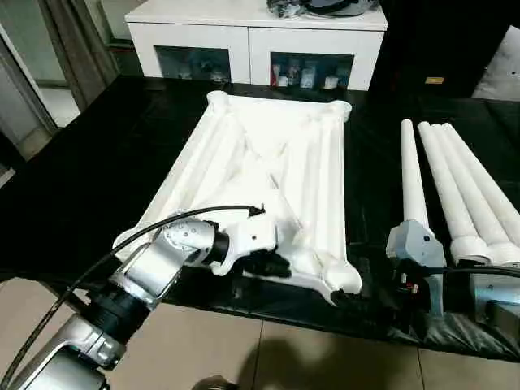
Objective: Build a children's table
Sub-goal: Move table base
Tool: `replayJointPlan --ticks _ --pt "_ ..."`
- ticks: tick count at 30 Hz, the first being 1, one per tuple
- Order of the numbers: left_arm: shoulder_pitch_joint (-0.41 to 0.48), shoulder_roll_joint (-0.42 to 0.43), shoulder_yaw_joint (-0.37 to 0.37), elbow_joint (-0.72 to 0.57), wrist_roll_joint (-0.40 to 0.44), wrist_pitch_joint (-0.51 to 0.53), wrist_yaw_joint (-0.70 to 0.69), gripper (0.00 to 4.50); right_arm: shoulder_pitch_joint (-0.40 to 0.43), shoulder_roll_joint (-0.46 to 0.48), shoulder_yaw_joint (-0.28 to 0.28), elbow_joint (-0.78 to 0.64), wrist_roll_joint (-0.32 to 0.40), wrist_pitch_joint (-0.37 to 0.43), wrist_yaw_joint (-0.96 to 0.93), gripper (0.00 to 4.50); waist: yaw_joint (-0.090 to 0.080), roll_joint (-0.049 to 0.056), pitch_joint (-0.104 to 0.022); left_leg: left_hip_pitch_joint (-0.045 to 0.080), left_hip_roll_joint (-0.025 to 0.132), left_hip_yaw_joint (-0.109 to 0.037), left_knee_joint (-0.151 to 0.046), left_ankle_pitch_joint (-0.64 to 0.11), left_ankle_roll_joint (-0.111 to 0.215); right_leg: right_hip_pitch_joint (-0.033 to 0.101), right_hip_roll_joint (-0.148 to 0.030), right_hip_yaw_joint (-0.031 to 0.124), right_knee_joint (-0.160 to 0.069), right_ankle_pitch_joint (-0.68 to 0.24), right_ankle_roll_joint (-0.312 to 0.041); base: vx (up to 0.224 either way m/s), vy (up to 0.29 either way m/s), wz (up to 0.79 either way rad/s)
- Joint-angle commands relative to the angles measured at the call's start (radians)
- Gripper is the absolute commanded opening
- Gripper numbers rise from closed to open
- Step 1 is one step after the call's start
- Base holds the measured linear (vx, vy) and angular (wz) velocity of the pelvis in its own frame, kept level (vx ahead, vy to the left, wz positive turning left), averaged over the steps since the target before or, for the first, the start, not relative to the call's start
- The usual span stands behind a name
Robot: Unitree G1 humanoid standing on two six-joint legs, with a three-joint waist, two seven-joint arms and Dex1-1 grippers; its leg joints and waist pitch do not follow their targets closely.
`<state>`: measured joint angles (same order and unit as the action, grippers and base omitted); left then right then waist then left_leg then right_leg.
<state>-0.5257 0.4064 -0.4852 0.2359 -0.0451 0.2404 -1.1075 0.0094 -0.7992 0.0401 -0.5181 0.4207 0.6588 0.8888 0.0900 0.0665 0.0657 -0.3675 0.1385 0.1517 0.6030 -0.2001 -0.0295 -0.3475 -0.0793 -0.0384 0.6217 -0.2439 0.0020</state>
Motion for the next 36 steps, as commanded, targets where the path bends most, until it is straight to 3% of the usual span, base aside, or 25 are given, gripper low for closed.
replayJointPlan --ticks 1,4,12,15,20,24,25,26,29,30,31,32,34,36 --pt "-0.005 0.009 0.011 0.065 0.044 0.042 0.05 0.13 0.006 -0.009 -0.021 -0.021 -0.006 0.004 -0.02 4.5 0.002 -0.018 -0.041 0.008 0.09 -0.035 -0.095 -0.247 0.032 0.015 -0.09 0.053 -0.095 -0.247 -0.211 0.0 0.0 0.0" --pt "-0.008 0.008 0.017 0.071 0.041 0.044 0.052 0.06 0.005 -0.007 -0.024 -0.02 -0.013 0.007 -0.033 4.5 0.001 -0.02 -0.043 0.005 0.089 -0.035 -0.094 -0.227 0.038 0.016 -0.089 0.052 -0.094 -0.225 -0.208 0.0 0.0 0.0" --pt "-0.018 0.007 0.046 0.086 0.029 0.025 0.062 0.06 -0.008 0.006 -0.02 -0.008 -0.034 0.021 -0.085 4.5 0.0 -0.02 -0.053 0.003 0.089 -0.032 -0.085 -0.133 0.078 0.022 -0.085 0.046 -0.079 -0.046 -0.241 0.0 0.0 0.0" --pt "-0.02 0.003 0.053 0.074 0.022 0.054 0.067 0.06 -0.02 0.018 -0.014 0.001 -0.047 0.025 -0.113 4.5 0.0 -0.02 -0.051 0.004 0.089 -0.031 -0.085 -0.135 0.083 0.022 -0.087 0.045 -0.079 -0.047 -0.248 0.0 0.0 0.0" --pt "-0.007 0.002 0.059 0.025 0.013 0.089 0.068 0.06 -0.028 0.036 -0.011 0.015 -0.071 0.018 -0.151 4.5 0.0 -0.019 -0.048 0.005 0.091 -0.031 -0.09 -0.168 0.062 0.022 -0.087 0.047 -0.084 -0.113 -0.242 0.0 0.0 0.0" --pt "0.02 -0.006 0.09 -0.036 -0.034 0.043 0.058 0.06 -0.026 0.068 -0.019 0.034 -0.072 -0.006 -0.18 4.5 -0.001 -0.018 -0.053 0.005 0.091 -0.03 -0.086 -0.141 0.07 0.022 -0.087 0.046 -0.079 -0.053 -0.246 0.0 0.0 0.0" --pt "0.022 -0.007 0.094 -0.043 -0.037 0.043 0.06 0.25 -0.026 0.074 -0.02 0.038 -0.072 -0.009 -0.185 4.5 -0.001 -0.017 -0.054 0.004 0.09 -0.03 -0.085 -0.13 0.073 0.023 -0.087 0.046 -0.076 -0.034 -0.249 0.0 0.0 0.0" --pt "0.035 -0.014 0.114 -0.071 -0.053 0.047 0.072 0.37 -0.031 0.101 -0.028 0.06 -0.079 -0.022 -0.214 4.5 0.0 -0.02 -0.061 0.004 0.09 -0.03 -0.081 -0.098 0.084 0.024 -0.086 0.044 -0.07 0.023 -0.261 0.0 0.0 0.0" --pt "0.054 -0.03 0.156 -0.125 -0.106 0.093 0.081 0.48 -0.048 0.147 -0.047 0.092 -0.092 -0.048 -0.269 4.5 0.0 -0.023 -0.068 0.0 0.086 -0.027 -0.074 -0.057 0.1 0.026 -0.084 0.041 -0.063 0.081 -0.274 0.0 0.0 0.0" --pt "0.076 -0.059 0.21 -0.171 -0.142 0.103 0.134 0.69 -0.069 0.192 -0.065 0.111 -0.086 -0.051 -0.31 4.5 0.001 -0.017 -0.076 -0.001 0.085 -0.026 -0.066 -0.018 0.109 0.025 -0.086 0.04 -0.052 0.129 -0.285 0.0 0.0 0.0" --pt "0.085 -0.068 0.229 -0.189 -0.153 0.105 0.154 0.82 -0.075 0.208 -0.072 0.116 -0.084 -0.052 -0.324 4.5 0.0 -0.019 -0.08 -0.008 0.084 -0.026 -0.059 0.027 0.126 0.023 -0.083 0.039 -0.045 0.196 -0.296 0.0 0.0 0.0" --pt "0.101 -0.09 0.265 -0.211 -0.151 0.091 0.218 0.82 -0.084 0.233 -0.078 0.116 -0.08 -0.051 -0.345 4.5 0.0 -0.018 -0.077 -0.012 0.082 -0.025 -0.055 0.036 0.143 0.021 -0.079 0.037 -0.044 0.216 -0.3 0.0 0.0 0.0" --pt "0.126 -0.124 0.319 -0.241 -0.124 0.092 0.341 0.91 -0.097 0.278 -0.082 0.11 -0.11 -0.05 -0.421 4.5 0.0 -0.018 -0.075 -0.012 0.081 -0.023 -0.055 0.015 0.149 0.02 -0.077 0.036 -0.048 0.18 -0.293 0.0 0.0 0.0" --pt "0.163 -0.167 0.393 -0.293 -0.117 0.122 0.465 0.91 -0.103 0.351 -0.092 0.104 -0.158 -0.032 -0.55 4.5 -0.001 -0.019 -0.072 -0.01 0.081 -0.022 -0.058 -0.018 0.134 0.02 -0.076 0.037 -0.054 0.111 -0.276 0.0 0.0 0.0"
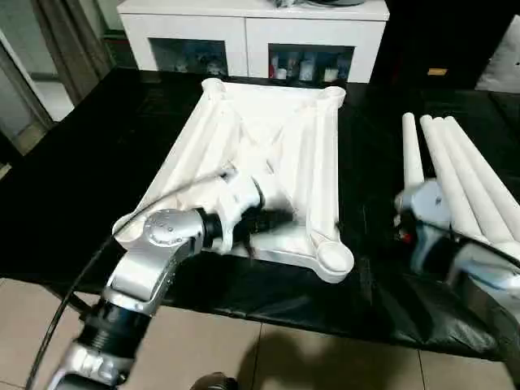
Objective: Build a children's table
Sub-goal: Move table base
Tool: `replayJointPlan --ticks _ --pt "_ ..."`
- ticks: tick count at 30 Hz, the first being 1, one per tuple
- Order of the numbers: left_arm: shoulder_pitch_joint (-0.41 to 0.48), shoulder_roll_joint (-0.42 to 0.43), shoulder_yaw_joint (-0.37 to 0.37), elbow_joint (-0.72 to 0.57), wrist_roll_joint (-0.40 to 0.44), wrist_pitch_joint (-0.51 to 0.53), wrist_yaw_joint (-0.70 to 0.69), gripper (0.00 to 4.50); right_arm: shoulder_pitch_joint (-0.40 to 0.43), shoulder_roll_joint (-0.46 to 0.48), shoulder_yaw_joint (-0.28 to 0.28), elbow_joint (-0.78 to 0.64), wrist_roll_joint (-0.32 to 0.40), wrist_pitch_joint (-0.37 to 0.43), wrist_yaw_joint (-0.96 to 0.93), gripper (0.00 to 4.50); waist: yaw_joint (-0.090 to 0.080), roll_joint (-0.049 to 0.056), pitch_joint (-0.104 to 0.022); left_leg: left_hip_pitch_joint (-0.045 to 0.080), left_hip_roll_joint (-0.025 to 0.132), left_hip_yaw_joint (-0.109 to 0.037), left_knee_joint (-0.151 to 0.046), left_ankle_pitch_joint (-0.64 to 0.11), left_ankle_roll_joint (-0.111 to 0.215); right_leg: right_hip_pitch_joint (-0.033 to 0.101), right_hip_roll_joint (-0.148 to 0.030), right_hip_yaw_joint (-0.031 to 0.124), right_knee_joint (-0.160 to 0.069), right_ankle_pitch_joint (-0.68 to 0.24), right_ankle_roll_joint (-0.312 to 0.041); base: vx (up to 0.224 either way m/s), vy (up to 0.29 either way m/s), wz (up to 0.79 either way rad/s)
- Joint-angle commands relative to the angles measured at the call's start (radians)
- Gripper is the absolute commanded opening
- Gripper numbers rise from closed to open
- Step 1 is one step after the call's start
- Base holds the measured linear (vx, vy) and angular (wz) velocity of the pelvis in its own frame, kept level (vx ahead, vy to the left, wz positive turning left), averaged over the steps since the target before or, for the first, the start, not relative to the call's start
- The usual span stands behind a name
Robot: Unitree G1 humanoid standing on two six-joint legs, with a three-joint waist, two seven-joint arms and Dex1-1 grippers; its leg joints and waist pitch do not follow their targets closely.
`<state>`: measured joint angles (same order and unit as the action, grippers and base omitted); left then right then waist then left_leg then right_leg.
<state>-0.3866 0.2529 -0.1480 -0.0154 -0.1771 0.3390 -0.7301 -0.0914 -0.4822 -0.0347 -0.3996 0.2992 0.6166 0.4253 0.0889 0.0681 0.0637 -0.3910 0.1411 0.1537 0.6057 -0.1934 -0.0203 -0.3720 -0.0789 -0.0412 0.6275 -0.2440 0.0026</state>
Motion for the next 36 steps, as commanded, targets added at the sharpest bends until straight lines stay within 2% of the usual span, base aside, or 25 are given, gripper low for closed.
replayJointPlan --ticks 1,2,3,4,7,10,12,13,14,16,17,18,19,20,21,22,23,24,25,26,27,28,29,32,36 --pt "0.03 -0.015 0.062 -0.05 0.018 0.029 0.099 0.91 -0.002 0.044 -0.02 -0.015 -0.039 0.013 -0.101 4.5 -0.002 -0.023 -0.068 0.013 0.079 -0.023 -0.064 -0.039 0.109 0.042 -0.075 0.039 -0.062 0.074 -0.274 0.0 0.0 0.0" --pt "0.065 -0.024 0.087 -0.096 0.041 0.052 0.154 0.91 0.0 0.097 -0.036 -0.019 -0.035 0.036 -0.163 4.5 -0.001 -0.032 -0.068 0.014 0.08 -0.024 -0.066 -0.042 0.101 0.043 -0.075 0.039 -0.061 0.045 -0.263 0.0 0.0 0.0" --pt "0.084 -0.024 0.094 -0.118 0.061 0.06 0.179 0.91 0.0 0.121 -0.043 -0.021 -0.034 0.049 -0.191 4.5 -0.004 -0.028 -0.066 0.014 0.079 -0.024 -0.068 -0.053 0.098 0.041 -0.073 0.04 -0.064 0.024 -0.256 0.0 0.0 0.0" --pt "0.109 -0.033 0.106 -0.143 0.082 0.077 0.219 0.91 0.001 0.146 -0.045 -0.024 -0.04 0.064 -0.218 4.5 -0.006 -0.039 -0.065 0.014 0.078 -0.022 -0.069 -0.059 0.092 0.04 -0.07 0.04 -0.068 0.001 -0.238 0.0 0.0 0.0" --pt "0.176 -0.077 0.134 -0.201 0.108 0.099 0.315 0.91 0.005 0.192 -0.038 -0.036 -0.063 0.096 -0.274 4.5 -0.005 -0.034 -0.065 0.016 0.08 -0.023 -0.072 -0.063 0.07 0.038 -0.069 0.042 -0.066 -0.007 -0.216 0.0 0.0 0.0" --pt "0.226 -0.098 0.131 -0.25 0.106 0.098 0.36 0.91 0.0 0.198 -0.015 -0.028 -0.094 0.014 -0.281 4.5 -0.008 -0.036 -0.066 0.028 0.089 -0.031 -0.079 -0.111 0.019 0.03 -0.046 0.033 -0.069 -0.019 -0.191 0.0 0.0 0.0" --pt "0.234 -0.106 0.126 -0.257 0.111 0.091 0.378 0.91 -0.006 0.201 -0.013 -0.014 -0.066 0.004 -0.256 4.5 -0.015 -0.035 -0.065 0.038 0.109 -0.048 -0.093 -0.159 -0.011 0.029 -0.023 0.017 -0.062 0.012 -0.19 0.0 0.0 0.0" --pt "0.235 -0.108 0.127 -0.258 0.112 0.091 0.382 0.91 -0.008 0.203 -0.015 -0.006 -0.064 -0.007 -0.254 4.5 -0.025 -0.027 -0.064 0.048 0.135 -0.068 -0.109 -0.205 0.003 0.023 -0.013 0.005 -0.053 -0.004 -0.203 0.0 0.0 0.0" --pt "0.235 -0.109 0.128 -0.264 0.114 0.095 0.391 0.91 -0.014 0.212 -0.018 0.0 -0.059 -0.009 -0.253 4.5 -0.037 -0.018 -0.065 0.059 0.185 -0.104 -0.133 -0.222 0.046 0.016 -0.01 -0.009 -0.028 -0.02 -0.21 -0.016 -0.056 0.0" --pt "0.229 -0.107 0.129 -0.273 0.117 0.11 0.404 0.91 -0.029 0.221 -0.003 -0.004 -0.061 0.001 -0.248 4.5 -0.048 -0.015 -0.068 0.065 0.209 -0.119 -0.142 -0.208 0.116 0.004 -0.015 -0.014 -0.006 -0.021 -0.22 -0.018 -0.074 0.01" --pt "0.227 -0.107 0.129 -0.273 0.118 0.113 0.405 0.91 -0.031 0.221 0.0 -0.006 -0.061 0.001 -0.247 4.5 -0.064 -0.027 -0.067 0.056 0.212 -0.117 -0.148 -0.197 0.214 -0.001 -0.026 -0.014 0.008 -0.012 -0.279 -0.022 -0.136 0.04" --pt "0.226 -0.107 0.129 -0.273 0.124 0.114 0.408 0.91 -0.032 0.223 0.004 -0.008 -0.074 0.011 -0.26 4.5 -0.065 -0.034 -0.067 0.052 0.204 -0.11 -0.146 -0.204 0.239 -0.003 -0.031 -0.013 0.001 -0.003 -0.323 -0.022 -0.136 0.04" --pt "0.226 -0.108 0.129 -0.273 0.127 0.114 0.41 0.91 -0.033 0.223 0.006 -0.01 -0.081 0.017 -0.268 4.5 -0.07 -0.056 -0.066 0.023 0.116 -0.055 -0.09 -0.218 0.269 0.01 -0.043 0.001 -0.057 0.017 -0.443 -0.021 -0.158 0.03" --pt "0.226 -0.106 0.123 -0.282 0.14 0.13 0.429 0.91 -0.042 0.227 0.025 -0.005 -0.128 0.066 -0.322 4.5 -0.035 -0.1 -0.076 -0.027 -0.031 0.022 0.1 -0.189 0.217 0.072 -0.091 0.043 -0.147 -0.082 -0.474 -0.019 -0.155 0.02" --pt "0.227 -0.107 0.122 -0.284 0.141 0.136 0.438 0.91 -0.047 0.23 0.03 -0.001 -0.14 0.097 -0.342 4.5 -0.025 -0.096 -0.074 -0.042 -0.029 0.014 0.128 -0.136 0.175 0.076 -0.106 0.046 -0.146 -0.139 -0.427 -0.019 -0.155 0.02" --pt "0.231 -0.111 0.125 -0.286 0.14 0.145 0.447 0.91 -0.049 0.235 0.028 0.004 -0.131 0.107 -0.341 4.5 -0.021 -0.093 -0.058 -0.055 -0.025 0.006 0.126 -0.088 0.136 0.072 -0.112 0.046 -0.146 -0.192 -0.348 -0.028 -0.152 -0.01" --pt "0.237 -0.117 0.13 -0.287 0.137 0.156 0.457 0.91 -0.05 0.242 0.025 0.011 -0.116 0.119 -0.335 4.5 -0.017 -0.081 -0.052 -0.038 0.0 -0.02 0.048 -0.044 0.087 0.063 -0.103 0.044 -0.145 -0.305 -0.115 -0.041 -0.131 0.0" --pt "0.241 -0.118 0.133 -0.29 0.132 0.17 0.462 0.91 -0.051 0.245 0.024 0.014 -0.111 0.11 -0.327 4.5 -0.017 -0.079 -0.055 -0.032 0.013 -0.027 0.018 -0.04 0.095 0.071 -0.098 0.037 -0.142 -0.309 -0.063 -0.041 -0.131 0.0" --pt "0.248 -0.117 0.135 -0.294 0.129 0.181 0.465 1.08 -0.048 0.242 0.027 0.015 -0.111 0.103 -0.319 4.5 -0.018 -0.064 -0.059 -0.024 0.06 -0.052 -0.025 -0.041 0.124 0.058 -0.076 0.017 -0.128 -0.251 -0.008 -0.031 -0.08 0.0" --pt "0.251 -0.116 0.135 -0.296 0.128 0.184 0.465 1.08 -0.047 0.241 0.029 0.015 -0.113 0.101 -0.316 4.5 -0.013 -0.042 -0.071 0.015 0.109 -0.073 -0.047 -0.089 0.122 0.042 -0.066 0.005 -0.118 -0.23 0.014 0.0 0.0 0.0" --pt "0.26 -0.134 0.158 -0.307 0.093 0.168 0.464 1.19 -0.038 0.238 0.032 0.013 -0.094 0.086 -0.287 4.5 -0.014 -0.047 -0.075 0.03 0.123 -0.077 -0.047 -0.108 0.126 0.036 -0.075 0.011 -0.114 -0.194 0.004 0.0 0.0 0.0" --pt "0.263 -0.138 0.165 -0.314 0.082 0.164 0.462 1.19 -0.032 0.239 0.029 0.01 -0.072 0.084 -0.266 4.5 -0.017 -0.051 -0.069 0.026 0.128 -0.078 -0.055 -0.129 0.12 0.038 -0.083 0.014 -0.111 -0.179 -0.016 0.0 0.0 0.0" --pt "0.27 -0.127 0.163 -0.324 0.08 0.156 0.45 1.36 -0.023 0.261 0.012 0.01 -0.035 0.08 -0.253 4.5 -0.004 -0.05 -0.065 0.018 0.11 -0.063 -0.058 -0.158 0.093 0.045 -0.098 0.02 -0.115 -0.19 -0.067 0.0 0.0 0.0" --pt "0.277 -0.107 0.142 -0.312 0.142 0.112 0.474 1.53 -0.037 0.262 0.012 0.014 -0.049 0.106 -0.269 4.5 0.013 -0.047 -0.061 0.025 0.112 -0.056 -0.067 -0.156 0.06 0.041 -0.091 0.019 -0.118 -0.217 -0.087 0.0 0.0 0.0" --pt "0.276 -0.117 0.153 -0.319 0.093 0.136 0.455 1.8 -0.077 0.269 0.01 0.036 -0.069 0.103 -0.285 4.5 0.01 -0.041 -0.065 0.032 0.127 -0.059 -0.079 -0.185 0.022 0.041 -0.095 0.019 -0.097 -0.128 -0.122 0.0 0.0 0.0"
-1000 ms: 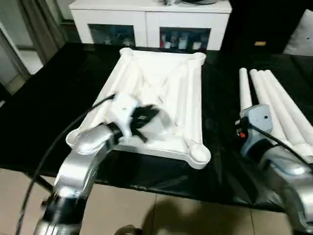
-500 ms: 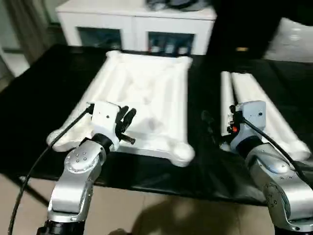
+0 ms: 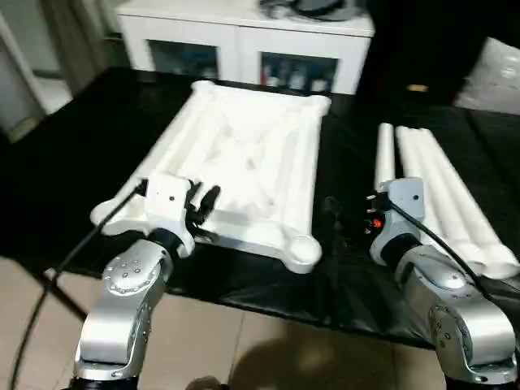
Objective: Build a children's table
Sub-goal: Move table base, then pick table leg
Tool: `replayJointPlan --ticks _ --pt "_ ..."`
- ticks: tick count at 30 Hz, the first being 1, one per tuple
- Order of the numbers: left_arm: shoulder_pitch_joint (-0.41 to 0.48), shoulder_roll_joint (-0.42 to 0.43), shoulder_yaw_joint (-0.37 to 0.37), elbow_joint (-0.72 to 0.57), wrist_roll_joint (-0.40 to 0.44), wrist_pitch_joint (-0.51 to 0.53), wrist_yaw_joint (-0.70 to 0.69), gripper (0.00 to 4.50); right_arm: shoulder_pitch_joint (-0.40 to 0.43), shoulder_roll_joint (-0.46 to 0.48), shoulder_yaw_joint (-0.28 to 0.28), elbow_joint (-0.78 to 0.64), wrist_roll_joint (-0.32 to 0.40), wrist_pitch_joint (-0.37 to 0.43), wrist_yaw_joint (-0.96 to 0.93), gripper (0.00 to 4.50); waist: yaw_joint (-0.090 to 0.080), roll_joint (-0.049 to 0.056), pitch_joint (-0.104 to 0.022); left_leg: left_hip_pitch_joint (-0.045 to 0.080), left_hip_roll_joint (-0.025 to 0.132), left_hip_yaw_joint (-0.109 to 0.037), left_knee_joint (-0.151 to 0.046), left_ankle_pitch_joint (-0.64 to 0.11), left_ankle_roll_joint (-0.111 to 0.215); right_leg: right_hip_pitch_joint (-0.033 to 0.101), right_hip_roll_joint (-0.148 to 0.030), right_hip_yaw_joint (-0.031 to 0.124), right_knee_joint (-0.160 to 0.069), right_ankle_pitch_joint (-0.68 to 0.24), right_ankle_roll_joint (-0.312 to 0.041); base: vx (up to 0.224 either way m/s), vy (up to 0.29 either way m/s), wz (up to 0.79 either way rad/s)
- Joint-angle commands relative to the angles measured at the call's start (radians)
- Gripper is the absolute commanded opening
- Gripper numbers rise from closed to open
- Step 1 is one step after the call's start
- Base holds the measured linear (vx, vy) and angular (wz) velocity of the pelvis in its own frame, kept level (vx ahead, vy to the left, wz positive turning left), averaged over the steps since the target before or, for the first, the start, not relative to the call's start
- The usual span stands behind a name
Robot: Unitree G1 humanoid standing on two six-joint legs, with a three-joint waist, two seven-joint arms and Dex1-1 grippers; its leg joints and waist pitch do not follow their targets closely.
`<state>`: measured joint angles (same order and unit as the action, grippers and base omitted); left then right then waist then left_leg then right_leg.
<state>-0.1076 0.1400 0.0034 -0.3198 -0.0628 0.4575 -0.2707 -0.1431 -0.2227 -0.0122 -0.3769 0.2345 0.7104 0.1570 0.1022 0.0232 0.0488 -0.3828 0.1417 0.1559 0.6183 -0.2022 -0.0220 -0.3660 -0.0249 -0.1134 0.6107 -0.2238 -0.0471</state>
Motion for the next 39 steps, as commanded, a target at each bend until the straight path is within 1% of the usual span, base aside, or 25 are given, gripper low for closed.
replayJointPlan --ticks 1,3,4,5,6,8,9,10,11,12,13,14,16,18,19,20,21,23,26,28,29,31,33,35,39 --pt "-0.008 -0.007 0.004 -0.015 -0.029 0.025 -0.006 1.86 -0.035 0.024 -0.023 0.019 0.002 0.015 -0.029 4.5 -0.005 0.003 -0.05 0.021 0.121 -0.058 -0.093 -0.179 0.013 0.036 -0.153 0.094 -0.076 -0.128 -0.092 0.0 0.0 0.0" --pt "-0.017 -0.004 0.008 -0.021 -0.05 0.034 -0.026 1.89 -0.055 0.018 -0.013 0.032 0.002 0.007 -0.014 4.5 -0.005 0.002 -0.049 0.02 0.116 -0.054 -0.093 -0.189 0.006 0.036 -0.156 0.097 -0.078 -0.133 -0.1 0.0 0.0 0.0" --pt "-0.019 -0.002 0.006 -0.029 -0.075 0.045 -0.05 2.16 -0.066 0.016 -0.014 0.041 -0.003 0.01 -0.019 4.5 -0.006 0.003 -0.048 0.02 0.115 -0.054 -0.093 -0.191 0.004 0.037 -0.157 0.098 -0.077 -0.138 -0.103 0.0 0.0 0.0" --pt "-0.019 0.008 -0.001 -0.037 -0.094 0.053 -0.074 2.23 -0.081 0.015 -0.014 0.055 -0.009 0.001 -0.021 4.5 -0.003 -0.003 -0.047 0.02 0.111 -0.048 -0.091 -0.191 0.003 0.037 -0.162 0.102 -0.081 -0.172 -0.102 0.0 0.0 0.0" --pt "-0.018 0.04 -0.031 -0.043 -0.109 0.052 -0.135 2.27 -0.117 0.017 -0.018 0.094 -0.033 -0.011 -0.045 4.5 -0.003 -0.003 -0.046 0.018 0.11 -0.047 -0.092 -0.189 0.003 0.037 -0.162 0.102 -0.083 -0.184 -0.1 0.0 0.0 0.0" --pt "-0.018 0.061 -0.051 -0.04 -0.105 0.04 -0.166 2.35 -0.138 0.014 -0.019 0.122 -0.052 -0.004 -0.066 4.5 -0.008 -0.003 -0.044 0.021 0.108 -0.045 -0.094 -0.197 -0.006 0.033 -0.153 0.103 -0.083 -0.22 -0.088 0.0 0.0 0.0" --pt "-0.03 0.083 -0.062 -0.026 -0.101 0.042 -0.19 2.49 -0.176 -0.016 -0.006 0.184 -0.101 0.011 -0.092 4.5 -0.007 -0.001 -0.043 0.024 0.109 -0.045 -0.094 -0.202 -0.009 0.03 -0.153 0.104 -0.085 -0.225 -0.085 0.0 0.0 0.0" --pt "-0.036 0.09 -0.065 -0.02 -0.102 0.042 -0.2 2.61 -0.191 -0.024 -0.005 0.207 -0.11 0.022 -0.098 4.5 -0.008 0.0 -0.043 0.026 0.108 -0.045 -0.094 -0.205 -0.015 0.029 -0.151 0.104 -0.084 -0.229 -0.086 0.0 0.0 0.0" --pt "-0.044 0.099 -0.067 -0.012 -0.103 0.043 -0.212 2.66 -0.21 -0.034 -0.006 0.238 -0.121 0.038 -0.105 4.5 -0.01 0.0 -0.045 0.029 0.103 -0.041 -0.091 -0.204 -0.024 0.03 -0.149 0.105 -0.083 -0.22 -0.091 0.0 0.0 0.0" --pt "-0.058 0.112 -0.07 -0.003 -0.114 0.051 -0.233 2.67 -0.245 -0.034 -0.023 0.281 -0.121 0.101 -0.125 4.5 -0.012 -0.001 -0.044 0.028 0.103 -0.04 -0.091 -0.2 -0.023 0.031 -0.149 0.106 -0.083 -0.214 -0.091 0.0 0.0 0.0" --pt "-0.06 0.115 -0.071 -0.002 -0.116 0.052 -0.238 2.7 -0.252 -0.033 -0.027 0.288 -0.12 0.118 -0.131 4.5 -0.014 0.0 -0.046 0.026 0.1 -0.041 -0.091 -0.189 -0.02 0.034 -0.147 0.107 -0.079 -0.2 -0.097 0.0 0.0 0.0" --pt "-0.08 0.142 -0.08 0.001 -0.14 0.067 -0.288 2.8 -0.311 -0.024 -0.072 0.362 -0.083 0.194 -0.137 4.5 -0.013 0.0 -0.049 0.027 0.1 -0.042 -0.089 -0.176 -0.017 0.036 -0.15 0.107 -0.077 -0.185 -0.103 0.0 0.0 0.0" --pt "-0.093 0.163 -0.09 0.003 -0.155 0.074 -0.322 3.05 -0.354 -0.04 -0.072 0.421 -0.072 0.21 -0.112 4.5 -0.012 0.0 -0.048 0.026 0.099 -0.039 -0.086 -0.17 -0.015 0.036 -0.151 0.108 -0.077 -0.179 -0.11 0.0 0.0 0.0" --pt "-0.11 0.194 -0.115 0.004 -0.167 0.082 -0.369 3.08 -0.419 -0.042 -0.106 0.528 -0.054 0.242 -0.115 4.5 -0.011 0.004 -0.05 0.024 0.098 -0.038 -0.084 -0.154 -0.014 0.039 -0.15 0.105 -0.074 -0.169 -0.118 0.0 0.0 0.0" --pt "-0.114 0.2 -0.121 0.004 -0.169 0.083 -0.379 3.24 -0.435 -0.041 -0.114 0.557 -0.054 0.246 -0.119 4.5 -0.012 0.003 -0.051 0.025 0.099 -0.037 -0.083 -0.148 -0.015 0.038 -0.151 0.106 -0.074 -0.165 -0.125 0.0 0.0 0.0" --pt "-0.119 0.204 -0.128 0.004 -0.171 0.084 -0.392 3.24 -0.459 -0.047 -0.117 0.607 -0.061 0.247 -0.119 4.5 -0.011 0.005 -0.051 0.025 0.099 -0.035 -0.082 -0.144 -0.014 0.038 -0.151 0.106 -0.075 -0.162 -0.125 0.0 0.0 0.0" --pt "-0.122 0.208 -0.135 0.002 -0.173 0.089 -0.402 3.43 -0.48 -0.053 -0.12 0.656 -0.064 0.237 -0.113 4.5 -0.011 0.004 -0.052 0.025 0.1 -0.035 -0.081 -0.135 -0.018 0.039 -0.151 0.105 -0.071 -0.149 -0.134 0.0 0.0 0.0" --pt "-0.124 0.211 -0.145 -0.002 -0.169 0.092 -0.409 3.48 -0.511 -0.057 -0.131 0.727 -0.069 0.225 -0.118 4.5 -0.01 0.005 -0.057 0.025 0.102 -0.034 -0.078 -0.108 -0.017 0.04 -0.15 0.103 -0.063 -0.095 -0.15 0.0 0.0 0.0" --pt "-0.126 0.215 -0.152 0.002 -0.168 0.096 -0.402 3.79 -0.557 -0.056 -0.147 0.828 -0.072 0.206 -0.118 4.5 -0.008 0.004 -0.058 0.023 0.103 -0.032 -0.077 -0.095 -0.01 0.044 -0.152 0.103 -0.061 -0.059 -0.165 0.0 0.0 0.0" --pt "-0.129 0.222 -0.158 0.007 -0.169 0.098 -0.403 3.87 -0.584 -0.056 -0.152 0.886 -0.068 0.194 -0.116 4.5 -0.007 0.004 -0.056 0.023 0.101 -0.031 -0.076 -0.103 -0.007 0.044 -0.152 0.103 -0.063 -0.075 -0.17 0.0 0.0 0.0" --pt "-0.132 0.228 -0.164 0.011 -0.166 0.1 -0.404 3.91 -0.609 -0.052 -0.162 0.949 -0.061 0.176 -0.112 4.5 -0.008 0.004 -0.056 0.023 0.101 -0.031 -0.076 -0.113 -0.009 0.044 -0.152 0.101 -0.063 -0.092 -0.173 0.0 0.0 0.0" --pt "-0.134 0.229 -0.165 0.013 -0.166 0.1 -0.406 4.13 -0.62 -0.051 -0.165 0.974 -0.06 0.168 -0.11 4.5 -0.007 0.004 -0.056 0.024 0.102 -0.03 -0.076 -0.121 -0.01 0.043 -0.152 0.102 -0.065 -0.11 -0.17 0.0 0.0 0.0" --pt "-0.139 0.233 -0.165 0.016 -0.163 0.101 -0.41 4.27 -0.666 -0.051 -0.182 1.096 -0.065 0.099 -0.121 4.5 -0.007 0.004 -0.056 0.025 0.103 -0.03 -0.076 -0.125 -0.013 0.041 -0.153 0.101 -0.065 -0.116 -0.172 0.0 0.0 0.0" --pt "-0.141 0.234 -0.167 0.019 -0.161 0.102 -0.41 4.34 -0.688 -0.052 -0.193 1.153 -0.069 0.058 -0.131 4.5 -0.007 0.004 -0.055 0.025 0.101 -0.029 -0.075 -0.137 -0.016 0.041 -0.152 0.101 -0.067 -0.131 -0.176 0.0 0.0 0.0" --pt "-0.143 0.236 -0.173 0.025 -0.157 0.1 -0.407 4.34 -0.716 -0.054 -0.211 1.22 -0.062 0.048 -0.133 4.5 -0.008 0.005 -0.059 0.024 0.103 -0.029 -0.075 -0.111 -0.006 0.042 -0.149 0.099 -0.059 -0.077 -0.181 0.0 0.0 0.0"
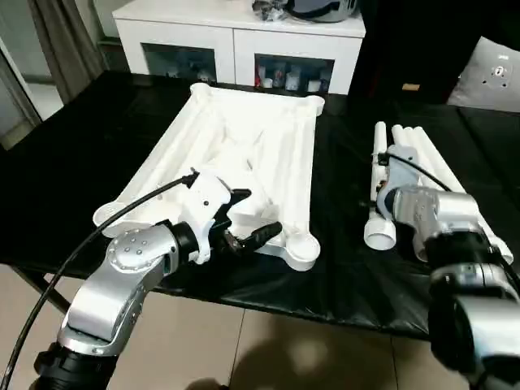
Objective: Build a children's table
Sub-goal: Pick table leg
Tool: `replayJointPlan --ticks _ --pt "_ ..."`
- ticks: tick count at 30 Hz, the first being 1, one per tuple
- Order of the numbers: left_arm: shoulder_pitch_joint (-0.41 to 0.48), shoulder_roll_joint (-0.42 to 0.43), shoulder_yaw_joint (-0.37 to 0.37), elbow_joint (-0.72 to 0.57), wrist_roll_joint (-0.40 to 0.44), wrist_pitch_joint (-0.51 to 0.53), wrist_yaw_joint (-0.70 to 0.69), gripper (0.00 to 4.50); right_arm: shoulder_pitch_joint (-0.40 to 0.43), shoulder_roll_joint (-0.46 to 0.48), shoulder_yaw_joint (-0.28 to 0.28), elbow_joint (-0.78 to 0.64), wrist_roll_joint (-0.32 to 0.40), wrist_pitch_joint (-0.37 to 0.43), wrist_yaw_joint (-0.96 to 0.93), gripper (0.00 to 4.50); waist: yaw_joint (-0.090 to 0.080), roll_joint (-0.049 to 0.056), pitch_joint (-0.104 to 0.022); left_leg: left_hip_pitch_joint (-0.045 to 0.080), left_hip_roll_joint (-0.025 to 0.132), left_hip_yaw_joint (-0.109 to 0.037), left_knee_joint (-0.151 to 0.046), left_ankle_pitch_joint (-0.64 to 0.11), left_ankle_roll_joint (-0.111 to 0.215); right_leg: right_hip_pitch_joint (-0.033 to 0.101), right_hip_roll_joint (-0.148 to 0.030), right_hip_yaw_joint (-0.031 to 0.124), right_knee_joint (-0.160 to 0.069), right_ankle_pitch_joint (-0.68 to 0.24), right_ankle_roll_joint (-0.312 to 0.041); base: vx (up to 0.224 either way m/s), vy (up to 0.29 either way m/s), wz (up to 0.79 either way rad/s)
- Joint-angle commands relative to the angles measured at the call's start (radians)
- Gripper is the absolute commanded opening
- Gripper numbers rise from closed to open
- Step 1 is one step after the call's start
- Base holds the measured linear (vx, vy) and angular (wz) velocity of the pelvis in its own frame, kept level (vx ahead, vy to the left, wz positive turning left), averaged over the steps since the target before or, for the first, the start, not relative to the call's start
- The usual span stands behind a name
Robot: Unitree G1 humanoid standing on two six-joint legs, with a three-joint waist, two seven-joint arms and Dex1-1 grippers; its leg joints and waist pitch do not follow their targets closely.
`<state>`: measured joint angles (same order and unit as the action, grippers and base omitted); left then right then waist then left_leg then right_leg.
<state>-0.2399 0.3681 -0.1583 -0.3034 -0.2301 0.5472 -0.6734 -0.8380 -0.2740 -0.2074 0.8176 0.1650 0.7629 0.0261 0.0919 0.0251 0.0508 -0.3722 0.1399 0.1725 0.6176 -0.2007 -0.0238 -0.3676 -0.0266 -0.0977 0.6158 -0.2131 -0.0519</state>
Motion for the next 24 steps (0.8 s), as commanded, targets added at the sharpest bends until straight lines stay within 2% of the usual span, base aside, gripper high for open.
replayJointPlan --ticks 1,5,6,10,13,14,20,21,24 --pt "-0.011 0.009 -0.014 0.01 0.01 0.011 -0.002 4.34 -0.029 -0.004 -0.022 0.05 0.011 -0.009 -0.002 4.5 0.002 0.004 -0.062 0.014 0.105 -0.046 -0.073 -0.11 -0.002 0.044 -0.149 0.083 -0.062 -0.076 -0.185 0.0 0.0 0.0" --pt "-0.009 0.013 -0.021 0.008 0.007 0.012 0.0 4.34 -0.042 -0.005 -0.036 0.114 0.021 -0.02 0.01 4.5 0.003 0.002 -0.061 0.011 0.105 -0.045 -0.073 -0.117 0.003 0.045 -0.15 0.082 -0.064 -0.08 -0.191 0.0 0.0 0.0" --pt "-0.01 0.013 -0.022 0.008 0.007 0.012 0.001 4.37 -0.047 -0.006 -0.04 0.129 0.023 -0.024 0.014 4.31 0.003 0.003 -0.061 0.012 0.105 -0.045 -0.073 -0.121 0.002 0.045 -0.151 0.083 -0.064 -0.087 -0.193 0.0 0.0 0.0" --pt "-0.012 0.014 -0.025 0.009 0.008 0.012 0.001 4.39 -0.061 -0.007 -0.049 0.171 0.026 -0.065 0.021 4.09 0.003 0.003 -0.058 0.014 0.105 -0.044 -0.074 -0.147 -0.002 0.042 -0.149 0.082 -0.069 -0.135 -0.187 0.0 0.0 0.0" --pt "-0.011 0.016 -0.03 0.008 0.009 0.011 0.003 4.39 -0.068 -0.009 -0.056 0.186 0.025 -0.071 0.027 3.76 0.002 0.004 -0.059 0.013 0.105 -0.044 -0.074 -0.146 -0.003 0.042 -0.149 0.082 -0.068 -0.13 -0.188 0.0 0.0 0.0" --pt "-0.01 0.015 -0.033 0.007 0.01 0.011 0.006 4.39 -0.068 -0.01 -0.06 0.192 0.028 -0.072 0.034 3.69 0.003 0.0 -0.06 0.012 0.105 -0.043 -0.074 -0.136 0.002 0.044 -0.15 0.083 -0.068 -0.121 -0.19 0.0 0.0 0.0" --pt "-0.005 0.016 -0.032 0.006 0.01 0.01 0.009 4.39 -0.074 -0.013 -0.055 0.222 0.033 -0.075 0.047 3.16 0.003 0.0 -0.059 0.011 0.104 -0.043 -0.073 -0.129 0.01 0.043 -0.149 0.082 -0.067 -0.119 -0.193 0.0 0.0 0.0" --pt "-0.004 0.017 -0.032 0.005 0.009 0.01 0.009 4.39 -0.073 -0.011 -0.055 0.223 0.032 -0.076 0.047 3.06 0.004 0.004 -0.059 0.011 0.104 -0.043 -0.072 -0.131 0.009 0.043 -0.15 0.081 -0.067 -0.122 -0.193 0.0 0.0 0.0" --pt "-0.005 0.018 -0.032 0.008 0.01 0.007 0.008 4.39 -0.072 -0.008 -0.056 0.223 0.031 -0.081 0.049 2.79 0.004 0.002 -0.059 0.012 0.105 -0.043 -0.073 -0.134 0.009 0.042 -0.148 0.081 -0.068 -0.13 -0.191 0.0 0.0 0.0"
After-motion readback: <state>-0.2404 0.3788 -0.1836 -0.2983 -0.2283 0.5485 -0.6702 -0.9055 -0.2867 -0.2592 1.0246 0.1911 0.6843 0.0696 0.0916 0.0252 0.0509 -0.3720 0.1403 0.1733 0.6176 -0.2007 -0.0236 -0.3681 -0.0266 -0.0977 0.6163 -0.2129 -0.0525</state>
